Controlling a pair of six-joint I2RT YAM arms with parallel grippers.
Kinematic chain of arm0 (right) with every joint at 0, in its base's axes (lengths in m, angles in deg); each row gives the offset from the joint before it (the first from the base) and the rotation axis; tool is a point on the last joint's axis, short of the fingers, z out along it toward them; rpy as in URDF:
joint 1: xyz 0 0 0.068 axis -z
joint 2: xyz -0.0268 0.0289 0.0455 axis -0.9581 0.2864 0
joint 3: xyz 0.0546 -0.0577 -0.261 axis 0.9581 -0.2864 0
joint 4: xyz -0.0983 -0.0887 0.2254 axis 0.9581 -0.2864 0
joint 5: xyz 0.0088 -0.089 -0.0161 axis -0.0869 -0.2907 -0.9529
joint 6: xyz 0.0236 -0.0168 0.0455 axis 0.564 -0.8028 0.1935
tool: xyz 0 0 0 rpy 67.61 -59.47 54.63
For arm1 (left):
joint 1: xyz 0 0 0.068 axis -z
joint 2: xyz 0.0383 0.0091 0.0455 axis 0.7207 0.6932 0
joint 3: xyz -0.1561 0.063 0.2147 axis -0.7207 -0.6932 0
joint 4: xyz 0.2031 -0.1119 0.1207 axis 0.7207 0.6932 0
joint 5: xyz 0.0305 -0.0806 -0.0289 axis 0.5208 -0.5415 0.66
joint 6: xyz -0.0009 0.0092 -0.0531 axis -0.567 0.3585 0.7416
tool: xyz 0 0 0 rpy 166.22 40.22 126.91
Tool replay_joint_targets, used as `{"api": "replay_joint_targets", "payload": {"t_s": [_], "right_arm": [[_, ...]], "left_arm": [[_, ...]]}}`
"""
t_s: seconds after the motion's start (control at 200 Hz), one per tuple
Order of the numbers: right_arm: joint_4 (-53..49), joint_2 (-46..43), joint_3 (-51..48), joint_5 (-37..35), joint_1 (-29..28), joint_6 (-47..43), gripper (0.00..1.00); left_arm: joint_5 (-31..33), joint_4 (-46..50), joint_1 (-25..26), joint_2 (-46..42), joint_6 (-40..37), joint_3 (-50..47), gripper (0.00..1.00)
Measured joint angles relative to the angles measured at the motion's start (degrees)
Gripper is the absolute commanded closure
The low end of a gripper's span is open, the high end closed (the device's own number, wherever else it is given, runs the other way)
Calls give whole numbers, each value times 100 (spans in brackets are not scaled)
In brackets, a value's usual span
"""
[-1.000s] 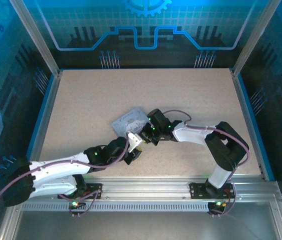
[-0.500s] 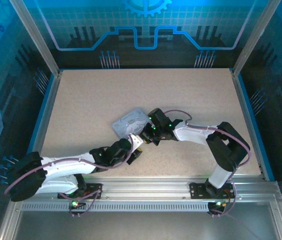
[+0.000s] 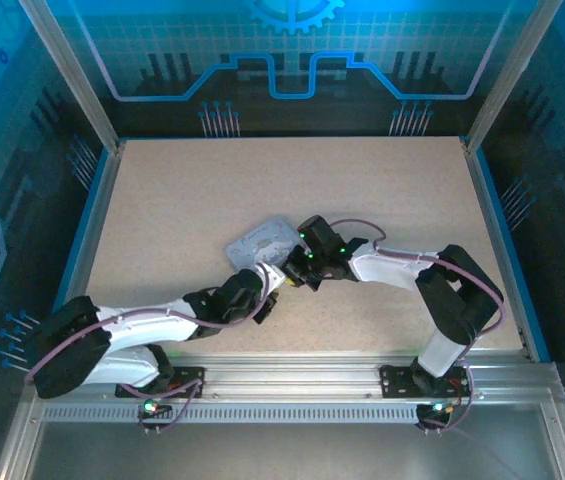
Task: Unlock the padlock with the key
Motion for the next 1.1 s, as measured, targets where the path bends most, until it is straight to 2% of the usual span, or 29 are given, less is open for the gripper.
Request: {"api": "replay_joint_targets", "payload": {"t_s": [0.265, 0.475, 0.74, 0.9, 1.01, 1.1], "right_arm": [[149, 0, -4, 35, 26, 4, 100], [407, -9, -109, 103, 26, 68, 100], [1263, -101, -647, 70, 28, 376, 100], [1467, -109, -804, 28, 33, 476, 100], [1451, -149, -804, 20, 33, 468, 100], [1338, -170, -802, 13, 33, 450, 100]], "left_arm": [[-931, -192, -566, -258, 358, -192, 100], [-1403, -175, -824, -400, 763, -258, 100], [-2258, -1097, -1351, -485, 2120, -879, 100], [-2555, -1491, -1532, -411, 2761, -973, 100], [-2562, -1484, -1547, -439, 2756, -973, 70], [-2474, -1241, -1556, -673, 2544, -960, 61]]}}
